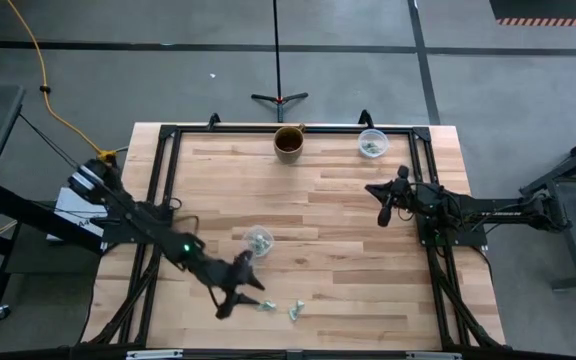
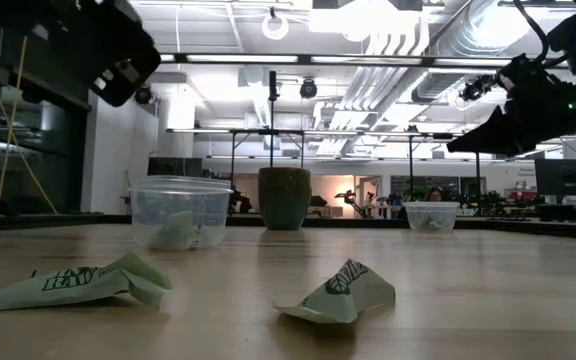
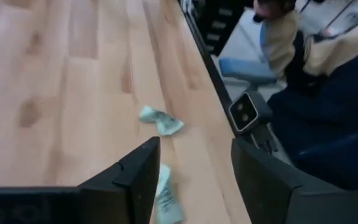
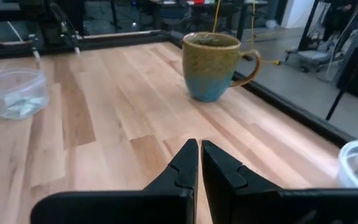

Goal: Pick and place items into bin
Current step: Put the stevia packet into the bottom transparent bin

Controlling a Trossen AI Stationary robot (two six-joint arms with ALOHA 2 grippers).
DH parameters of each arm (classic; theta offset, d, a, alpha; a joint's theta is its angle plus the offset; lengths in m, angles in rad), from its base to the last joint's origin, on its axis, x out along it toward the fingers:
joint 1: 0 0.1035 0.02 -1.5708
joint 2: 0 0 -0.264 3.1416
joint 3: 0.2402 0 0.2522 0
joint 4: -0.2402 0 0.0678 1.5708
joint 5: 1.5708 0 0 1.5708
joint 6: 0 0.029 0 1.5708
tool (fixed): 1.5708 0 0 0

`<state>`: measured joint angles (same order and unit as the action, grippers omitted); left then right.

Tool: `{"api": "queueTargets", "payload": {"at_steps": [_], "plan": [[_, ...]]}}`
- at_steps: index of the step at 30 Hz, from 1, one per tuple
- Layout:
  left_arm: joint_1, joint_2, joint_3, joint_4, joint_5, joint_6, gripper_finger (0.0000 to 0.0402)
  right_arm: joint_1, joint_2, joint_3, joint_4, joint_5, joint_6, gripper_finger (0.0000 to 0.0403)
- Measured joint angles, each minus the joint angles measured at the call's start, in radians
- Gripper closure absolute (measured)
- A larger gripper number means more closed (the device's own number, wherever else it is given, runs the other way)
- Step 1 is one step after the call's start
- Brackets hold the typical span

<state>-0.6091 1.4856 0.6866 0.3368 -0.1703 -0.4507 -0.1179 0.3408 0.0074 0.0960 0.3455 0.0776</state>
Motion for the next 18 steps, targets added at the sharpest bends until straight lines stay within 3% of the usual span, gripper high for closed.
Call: {"api": "queueTargets", "payload": {"at_steps": [12,18], "plan": [[-0.046,0.308,0.387,-0.42,-0.086,-0.173,0.0202,0.001,0.0,0.0,-0.034,-0.093,0.053,0.0391],[-0.046,0.394,0.429,-0.483,-0.076,-0.284,0.0187,0.001,0.001,0.0,-0.035,-0.093,0.029,0.0391]]}}
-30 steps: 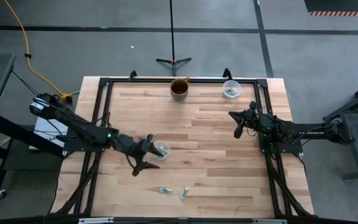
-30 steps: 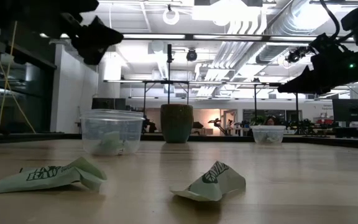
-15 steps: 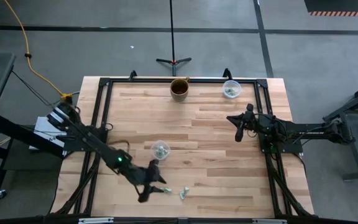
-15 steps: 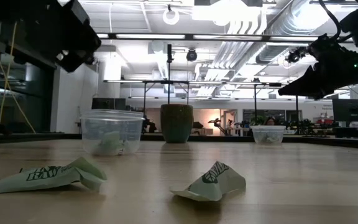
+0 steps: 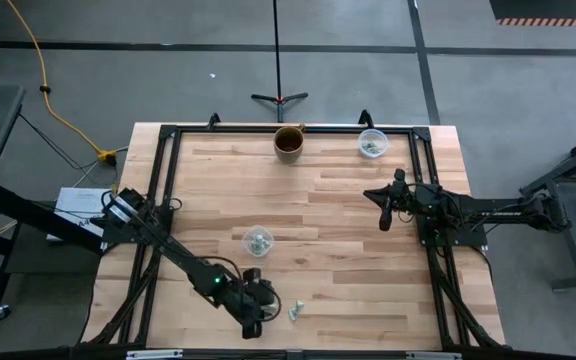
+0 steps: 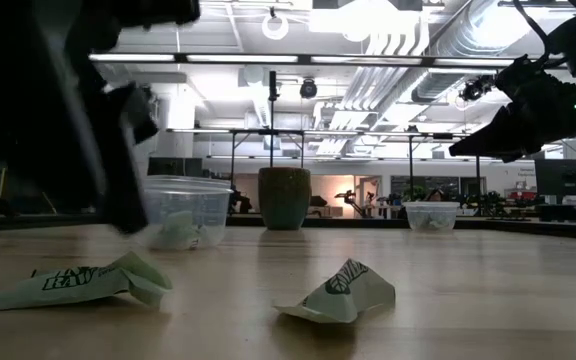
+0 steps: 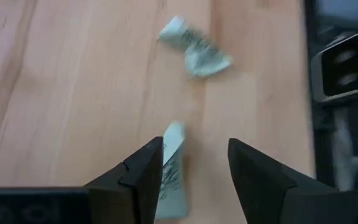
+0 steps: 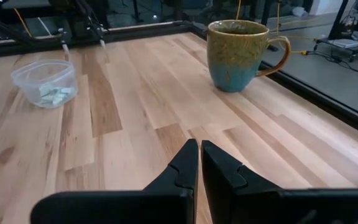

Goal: Pick and place items into bin
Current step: Put the stevia packet into the bottom transparent bin

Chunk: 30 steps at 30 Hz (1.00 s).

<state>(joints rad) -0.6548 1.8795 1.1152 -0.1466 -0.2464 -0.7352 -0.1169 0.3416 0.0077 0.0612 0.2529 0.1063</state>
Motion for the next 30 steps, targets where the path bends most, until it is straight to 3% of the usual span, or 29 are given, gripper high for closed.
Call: {"api": "queueTargets", "payload": {"at_steps": [9,19,23,30], "plan": [[0.003,0.018,-0.001,-0.044,-0.001,-0.107,0.0161,0.0,0.006,0.0,0.001,0.0,-0.035,0.0391],[0.002,0.083,0.004,-0.026,-0.002,-0.104,0.0182,0.0,0.006,0.0,0.001,-0.001,-0.036,0.0391],[0.0,0.085,0.002,-0.029,-0.003,-0.076,0.0229,0.0,0.006,0.0,0.001,-0.002,-0.036,0.0391],[0.003,0.087,0.001,-0.024,0.02,-0.015,0.0378,0.0,0.006,0.0,0.0,-0.002,-0.036,0.0391]]}}
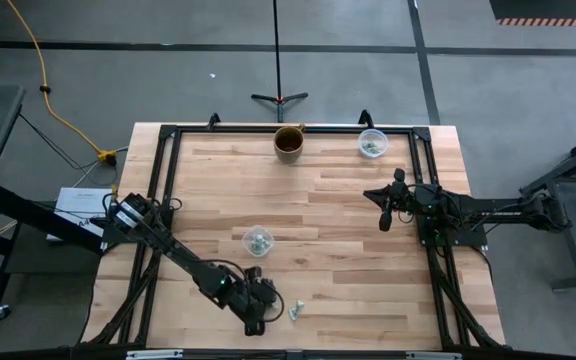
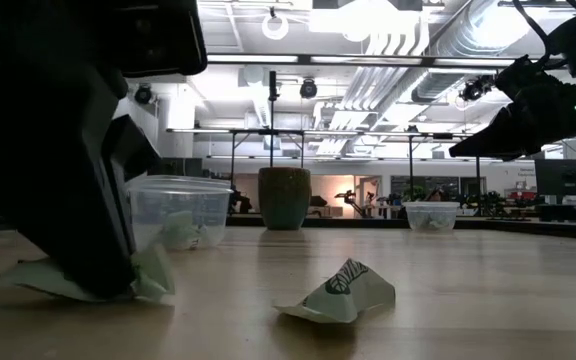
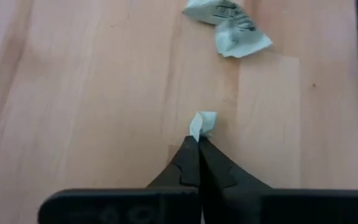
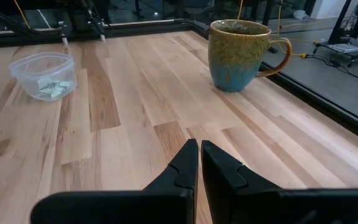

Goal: Pick and place items into bin
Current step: Put the stevia packet into the bottom transparent bin

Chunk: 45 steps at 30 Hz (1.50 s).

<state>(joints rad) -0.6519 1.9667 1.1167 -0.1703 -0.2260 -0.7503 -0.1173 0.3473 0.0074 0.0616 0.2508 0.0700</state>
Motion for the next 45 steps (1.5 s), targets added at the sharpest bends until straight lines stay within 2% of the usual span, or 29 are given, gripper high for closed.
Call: {"api": "queueTargets", "payload": {"at_steps": [4,9,12,16,20,23,28,32,42,45], "plan": [[-0.001,-0.016,0.004,-0.007,0.007,0.013,0.037,0.0,0.0,0.0,0.0,0.0,-0.007,0.0391],[-0.004,-0.086,0.081,-0.18,-0.002,0.131,0.0379,0.0,0.0,0.0,0.0,0.0,-0.008,0.0391],[-0.003,-0.145,0.173,-0.401,-0.133,0.149,0.0379,0.0,0.0,0.0,0.0,0.0,-0.008,0.0391],[0.014,-0.159,0.265,-0.699,-0.297,0.145,0.0379,0.0,0.0,0.0,0.001,0.0,-0.008,0.0391],[0.072,-0.164,0.286,-0.835,-0.337,0.137,0.0379,0.0,0.0,0.0,0.002,0.0,-0.008,0.0391],[0.134,-0.162,0.253,-0.827,-0.307,0.141,0.0379,0.0,0.0,0.0,0.002,0.0,-0.011,0.0391],[0.204,-0.163,0.224,-0.834,-0.314,0.186,0.0379,0.0,0.0,0.0,0.002,-0.001,-0.011,0.0391],[0.252,-0.163,0.208,-0.813,-0.245,0.223,0.0371,0.0,0.0,0.0,0.002,-0.001,-0.011,0.0391],[0.306,-0.163,0.204,-0.813,-0.242,0.201,0.0225,0.0,0.0,0.0,-0.005,-0.022,-0.011,0.0391],[0.287,-0.163,0.242,-0.703,-0.231,0.268,0.0195,0.0,0.0,0.0,-0.005,-0.022,-0.011,0.0391]]}}
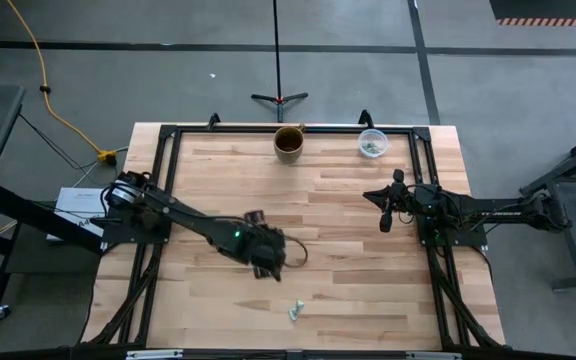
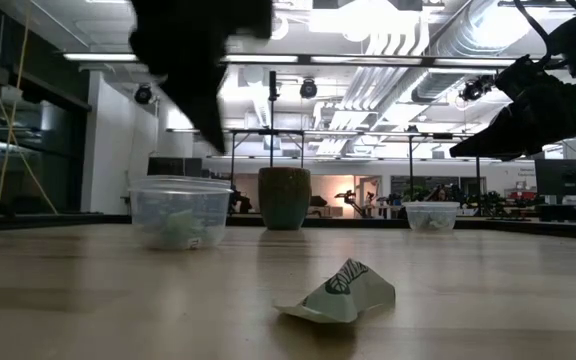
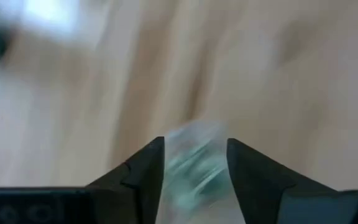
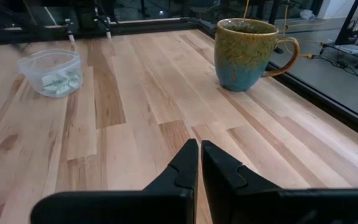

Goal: Pick and place items into bin
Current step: Put the stevia packet into the bottom transparent bin

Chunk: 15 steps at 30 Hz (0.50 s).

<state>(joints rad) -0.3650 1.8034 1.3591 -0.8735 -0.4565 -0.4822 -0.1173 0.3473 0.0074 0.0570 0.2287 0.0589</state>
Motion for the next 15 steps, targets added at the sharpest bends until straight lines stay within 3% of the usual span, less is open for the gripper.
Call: {"api": "queueTargets", "payload": {"at_steps": [3,7,10,15], "plan": [[-0.04,0.0,0.012,0.214,0.048,0.144,0.0182,0.0,0.0,0.0,0.0,0.0,0.0,0.0391],[-0.082,0.025,0.018,0.528,0.228,0.264,0.0184,0.0,0.0,0.0,-0.001,0.0,0.0,0.0391],[-0.106,0.079,0.014,0.621,0.313,0.273,0.0191,0.0,0.0,0.0,-0.002,0.0,0.001,0.0391],[-0.127,0.182,0.015,0.676,0.337,0.272,0.0199,0.0,0.005,0.0,-0.001,-0.001,0.003,0.0391]]}}
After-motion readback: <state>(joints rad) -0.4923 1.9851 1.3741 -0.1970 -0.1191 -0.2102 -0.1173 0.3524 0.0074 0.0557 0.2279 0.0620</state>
